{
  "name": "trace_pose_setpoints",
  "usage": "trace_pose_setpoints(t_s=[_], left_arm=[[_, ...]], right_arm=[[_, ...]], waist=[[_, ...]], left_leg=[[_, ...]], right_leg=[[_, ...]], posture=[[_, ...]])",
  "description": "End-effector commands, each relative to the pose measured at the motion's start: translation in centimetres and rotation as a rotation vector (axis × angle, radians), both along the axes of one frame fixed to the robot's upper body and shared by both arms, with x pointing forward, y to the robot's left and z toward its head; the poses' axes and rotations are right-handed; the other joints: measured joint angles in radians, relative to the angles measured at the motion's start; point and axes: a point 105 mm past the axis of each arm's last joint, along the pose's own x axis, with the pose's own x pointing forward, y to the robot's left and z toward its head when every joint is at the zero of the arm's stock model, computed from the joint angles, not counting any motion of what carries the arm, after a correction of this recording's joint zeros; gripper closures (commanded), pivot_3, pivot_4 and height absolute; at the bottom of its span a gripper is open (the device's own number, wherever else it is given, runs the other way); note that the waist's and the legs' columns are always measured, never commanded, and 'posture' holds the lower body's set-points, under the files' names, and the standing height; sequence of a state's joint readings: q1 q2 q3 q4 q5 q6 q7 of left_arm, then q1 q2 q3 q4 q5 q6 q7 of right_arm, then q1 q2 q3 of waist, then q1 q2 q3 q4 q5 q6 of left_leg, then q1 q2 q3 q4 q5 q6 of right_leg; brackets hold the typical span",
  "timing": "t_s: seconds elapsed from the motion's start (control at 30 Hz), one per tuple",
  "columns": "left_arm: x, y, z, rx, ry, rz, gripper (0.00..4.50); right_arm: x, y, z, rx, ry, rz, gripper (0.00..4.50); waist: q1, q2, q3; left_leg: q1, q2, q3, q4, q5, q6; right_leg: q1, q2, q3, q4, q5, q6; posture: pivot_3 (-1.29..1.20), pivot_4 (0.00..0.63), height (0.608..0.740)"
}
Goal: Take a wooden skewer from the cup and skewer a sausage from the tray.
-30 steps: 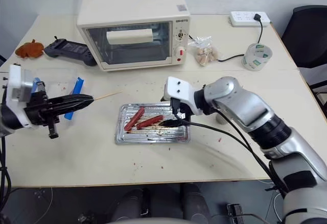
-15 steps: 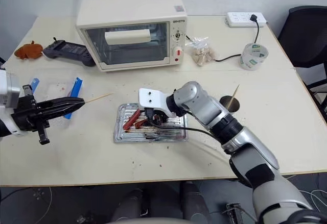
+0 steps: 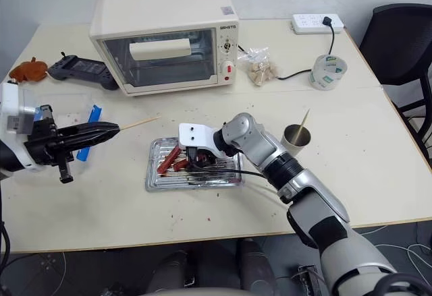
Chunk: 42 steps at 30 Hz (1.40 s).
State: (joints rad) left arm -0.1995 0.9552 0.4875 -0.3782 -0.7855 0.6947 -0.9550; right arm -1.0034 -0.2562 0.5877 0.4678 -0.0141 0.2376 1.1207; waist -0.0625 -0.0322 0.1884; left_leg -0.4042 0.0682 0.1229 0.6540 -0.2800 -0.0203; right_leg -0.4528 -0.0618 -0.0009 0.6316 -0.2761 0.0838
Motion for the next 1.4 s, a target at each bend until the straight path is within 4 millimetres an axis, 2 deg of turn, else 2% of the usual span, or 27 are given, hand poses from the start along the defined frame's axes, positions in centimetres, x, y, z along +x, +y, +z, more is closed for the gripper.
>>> trace_pose_setpoints(t_s=[0.03, 0.1, 0.53, 0.63, 0.67, 0.73, 0.93, 1.13, 1.27, 1.4], left_arm=[[0.0, 0.0, 0.8, 0.006, -0.045, -0.006, 4.5], [0.0, 0.0, 0.8, 0.005, -0.047, -0.006, 4.5], [0.3, -0.1, 1.0, 0.006, -0.056, -0.017, 4.5], [0.4, -0.2, 1.0, 0.005, -0.058, -0.021, 4.5], [0.4, -0.2, 1.0, 0.005, -0.059, -0.022, 4.5], [0.5, -0.2, 1.0, 0.005, -0.059, -0.024, 4.5], [0.7, -0.5, 1.1, -0.005, -0.058, -0.042, 4.5], [1.0, -1.2, 1.1, -0.013, -0.048, -0.099, 4.5], [0.9, -2.3, 1.0, -0.01, -0.026, -0.179, 4.5], [0.2, -3.5, 0.6, 0.018, 0.01, -0.286, 4.5]], right_arm=[[-0.2, 0.4, 1.0, 0.035, -0.012, 0.019, 2.49], [-0.3, 0.5, 0.9, 0.038, -0.007, 0.019, 3.1], [-0.7, 0.5, 0.2, 0.044, 0.032, 0.006, 3.1], [-0.8, 0.5, 0.2, 0.051, 0.045, -0.001, 3.61], [-0.8, 0.5, 0.2, 0.054, 0.048, -0.003, 3.99], [-0.8, 0.5, 0.2, 0.06, 0.054, -0.01, 4.36], [-1.1, 0.0, 1.2, 0.081, 0.072, -0.022, 4.4], [-3.4, -3.0, 5.2, 0.101, 0.097, -0.001, 4.4], [-5.6, -6.5, 8.3, 0.081, 0.114, -0.005, 4.4], [-7.4, -9.7, 10.3, 0.046, 0.128, -0.044, 4.4]], waist=[[0.001, 0.0, 0.0], [0.0, 0.0, 0.0], [0.0, 0.0, 0.0], [0.001, 0.0, 0.0], [0.0, 0.0, 0.0], [0.0, 0.0, 0.0], [0.002, 0.0, 0.0], [0.009, 0.0, 0.0], [0.014, 0.0, 0.0], [0.019, 0.0, 0.0]], left_leg=[[0.0, 0.0, 0.0, 0.0, 0.0, 0.0], [0.0, 0.0, 0.0, 0.0, 0.0, 0.0], [0.0, 0.0, 0.0, 0.001, 0.001, -0.001], [0.0, 0.0, 0.0, 0.001, 0.001, -0.001], [0.0, 0.0, 0.0, 0.001, 0.001, -0.001], [0.0, 0.0, 0.0, 0.001, 0.001, -0.001], [0.0, 0.0, 0.0, 0.002, 0.001, -0.001], [-0.001, 0.0, 0.0, 0.002, 0.0, -0.001], [-0.001, 0.0, 0.0, 0.004, -0.002, 0.003], [-0.001, -0.001, 0.0, 0.006, -0.003, 0.005]], right_leg=[[0.0, 0.0, 0.0, 0.0, 0.0, 0.0], [0.0, 0.0, 0.0, 0.0, 0.0, 0.0], [0.0, 0.0, 0.0, 0.005, 0.0, 0.0], [0.0, 0.0, 0.0, 0.005, 0.0, 0.0], [0.0, 0.0, 0.0, 0.005, 0.0, 0.0], [0.0, 0.0, 0.0, 0.005, 0.0, 0.0], [0.0, 0.0, 0.0, 0.005, 0.0, 0.0], [0.0, 0.0, -0.001, 0.006, 0.0, 0.0], [0.0, 0.0, -0.003, 0.004, 0.0, 0.0], [0.002, 0.0, -0.004, 0.003, -0.001, -0.001]], posture=[[0.0, 0.15, 0.74], [0.0, 0.15, 0.74], [0.0, 0.15, 0.74], [0.0, 0.15, 0.74], [0.0, 0.15, 0.74], [0.0, 0.15, 0.74], [0.0, 0.15, 0.74], [0.0, 0.15, 0.74], [0.0, 0.15, 0.74], [0.0, 0.15, 0.74]])
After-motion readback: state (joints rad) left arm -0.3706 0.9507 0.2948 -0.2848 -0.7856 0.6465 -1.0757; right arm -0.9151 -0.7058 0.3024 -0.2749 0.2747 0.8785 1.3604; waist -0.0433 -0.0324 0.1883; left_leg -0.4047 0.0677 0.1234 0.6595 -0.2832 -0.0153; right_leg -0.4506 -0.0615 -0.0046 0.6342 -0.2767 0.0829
